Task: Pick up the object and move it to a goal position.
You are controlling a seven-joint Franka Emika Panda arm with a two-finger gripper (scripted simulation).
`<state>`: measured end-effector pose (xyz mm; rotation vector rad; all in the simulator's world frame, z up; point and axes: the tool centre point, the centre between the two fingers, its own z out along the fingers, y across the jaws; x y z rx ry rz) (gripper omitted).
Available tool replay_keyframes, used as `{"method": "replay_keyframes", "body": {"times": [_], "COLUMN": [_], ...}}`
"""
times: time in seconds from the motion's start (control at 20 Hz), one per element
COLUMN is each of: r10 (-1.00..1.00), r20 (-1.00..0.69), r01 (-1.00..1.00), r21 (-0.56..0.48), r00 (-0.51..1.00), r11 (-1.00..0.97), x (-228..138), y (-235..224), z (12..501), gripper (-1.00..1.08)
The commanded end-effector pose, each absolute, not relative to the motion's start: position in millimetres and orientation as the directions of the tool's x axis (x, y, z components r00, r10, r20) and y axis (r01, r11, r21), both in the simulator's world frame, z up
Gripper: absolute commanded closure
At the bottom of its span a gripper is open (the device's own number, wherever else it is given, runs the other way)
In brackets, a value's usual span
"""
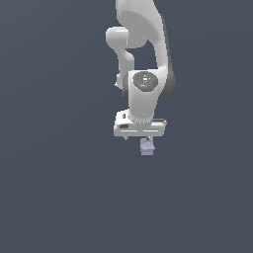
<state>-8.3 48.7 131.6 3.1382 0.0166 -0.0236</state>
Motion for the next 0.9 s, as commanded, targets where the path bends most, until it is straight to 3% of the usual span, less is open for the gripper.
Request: {"method": "replay_keyframes", "body": {"times": [0.0, 0.35, 0.85], "r10": [0.027, 0.053, 0.055], "r20": [-0.01, -0.001, -0.002], "r01": [0.027, 0.053, 0.055], "r21": [0.003, 0.0, 0.0], "r00": [1.0, 0.999, 0.998], "r11": [-1.0, -0.999, -0.998], "x": [-11.7, -19.3, -20.5], "y": [68.9, 101.5, 103.8], "z": [117.1, 93.6, 79.6], "gripper": [-0.92, -0.92, -0.92]}}
